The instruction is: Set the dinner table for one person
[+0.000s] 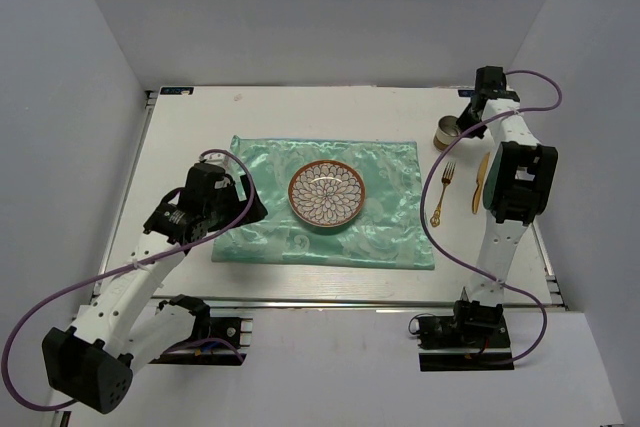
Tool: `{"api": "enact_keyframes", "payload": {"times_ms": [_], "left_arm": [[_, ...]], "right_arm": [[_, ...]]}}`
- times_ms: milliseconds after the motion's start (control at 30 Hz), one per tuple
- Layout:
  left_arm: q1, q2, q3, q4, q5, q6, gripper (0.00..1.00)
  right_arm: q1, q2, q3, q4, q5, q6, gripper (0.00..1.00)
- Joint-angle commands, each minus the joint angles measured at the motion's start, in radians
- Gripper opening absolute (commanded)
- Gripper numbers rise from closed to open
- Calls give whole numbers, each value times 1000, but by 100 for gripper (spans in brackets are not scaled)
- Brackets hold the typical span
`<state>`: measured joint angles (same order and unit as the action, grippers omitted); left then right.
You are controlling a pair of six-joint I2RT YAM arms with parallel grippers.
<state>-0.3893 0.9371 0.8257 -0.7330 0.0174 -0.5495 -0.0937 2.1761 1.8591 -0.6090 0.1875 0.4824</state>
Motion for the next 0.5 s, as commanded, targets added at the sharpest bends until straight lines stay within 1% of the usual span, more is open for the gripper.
{"api": "enact_keyframes", "payload": {"times_ms": [0,100,133,300,333,367,400,433,467], "left_arm": [[1,-18,-5,6,4,5,98],[1,-20,-2,4,0,5,98],[1,-21,-3,4,-2,3,98],[1,-41,-5,1,-2,-4,98],[1,-43,-5,1,-2,-6,98],[1,-46,-4,0,-40,-7,98],[1,-46,-3,-2,-43,-9,98],[1,-49,-3,-2,-46,-9,98],[1,-50,-2,-3,-53,-12,98]], "right_arm": [[-8,-22,25,15,12,8,0],[-1,-93,14,29,29,15,0],[6,-142,3,37,21,13,0],[64,-269,-93,80,13,-21,0],[84,-280,-109,92,7,-28,0],[91,-283,-123,94,-15,-36,0],[127,-282,-129,84,-19,-42,0],[138,-277,-124,49,-17,-42,0],[176,-271,-123,34,-20,-42,0]]}}
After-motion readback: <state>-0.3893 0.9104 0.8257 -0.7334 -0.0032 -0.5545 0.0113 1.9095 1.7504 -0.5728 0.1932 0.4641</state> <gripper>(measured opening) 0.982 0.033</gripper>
